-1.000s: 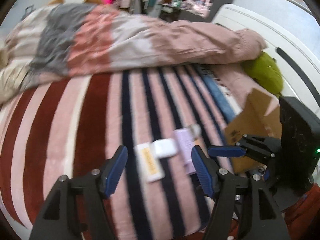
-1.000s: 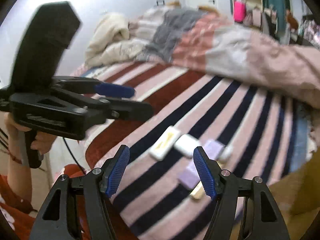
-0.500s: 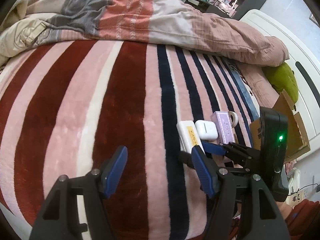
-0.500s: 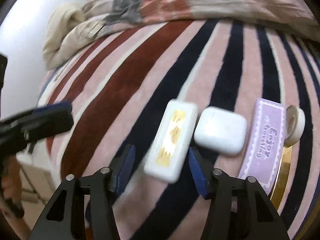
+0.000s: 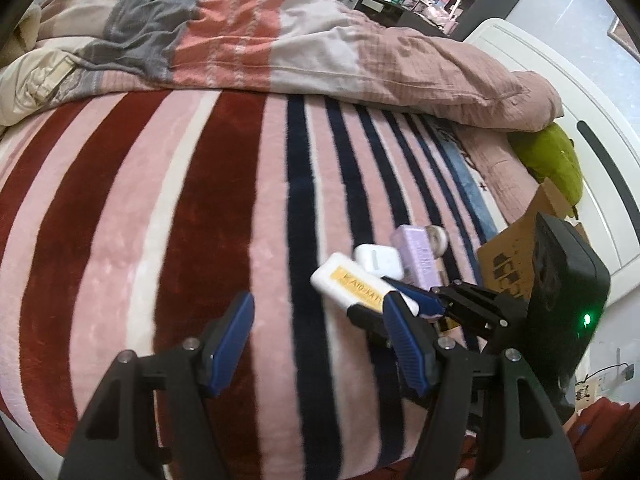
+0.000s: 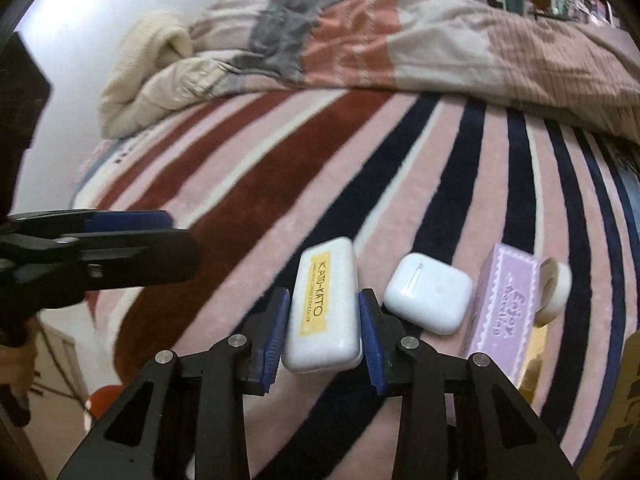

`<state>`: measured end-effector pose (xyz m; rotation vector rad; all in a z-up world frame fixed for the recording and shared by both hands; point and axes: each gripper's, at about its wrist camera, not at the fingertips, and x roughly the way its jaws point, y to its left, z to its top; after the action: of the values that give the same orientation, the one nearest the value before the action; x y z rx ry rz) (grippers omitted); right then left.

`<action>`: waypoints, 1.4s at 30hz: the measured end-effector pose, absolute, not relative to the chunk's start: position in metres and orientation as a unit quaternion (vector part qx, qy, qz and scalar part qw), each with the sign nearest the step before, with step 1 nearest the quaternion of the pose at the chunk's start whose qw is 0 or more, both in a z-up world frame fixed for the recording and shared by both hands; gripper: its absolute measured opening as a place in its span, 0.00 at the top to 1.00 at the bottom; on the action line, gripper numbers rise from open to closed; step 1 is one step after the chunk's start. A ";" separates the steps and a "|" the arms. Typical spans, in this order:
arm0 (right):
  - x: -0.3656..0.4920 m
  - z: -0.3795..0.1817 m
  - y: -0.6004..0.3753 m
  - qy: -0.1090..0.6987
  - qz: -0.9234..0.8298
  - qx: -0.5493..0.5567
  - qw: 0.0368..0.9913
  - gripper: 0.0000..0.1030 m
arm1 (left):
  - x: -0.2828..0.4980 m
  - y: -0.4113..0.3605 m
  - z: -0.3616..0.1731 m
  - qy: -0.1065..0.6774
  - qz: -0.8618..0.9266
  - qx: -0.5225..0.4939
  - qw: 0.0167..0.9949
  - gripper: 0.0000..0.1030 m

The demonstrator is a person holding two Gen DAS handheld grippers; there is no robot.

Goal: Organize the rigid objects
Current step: 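Grasp the white tube with the yellow label using the right gripper, then lift the white tube into the cardboard box and release it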

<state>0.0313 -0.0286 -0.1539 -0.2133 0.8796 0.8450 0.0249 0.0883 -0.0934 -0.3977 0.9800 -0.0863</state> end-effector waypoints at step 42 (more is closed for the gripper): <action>0.021 -0.021 -0.201 0.277 0.451 -0.066 0.846 0.70 | 0.093 -0.094 0.020 0.408 -0.234 -0.120 0.874 0.67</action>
<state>0.0211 -0.2011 -0.0213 -0.1392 0.5848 0.9509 0.0932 -0.0936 0.0197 -0.2512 0.8518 -0.4897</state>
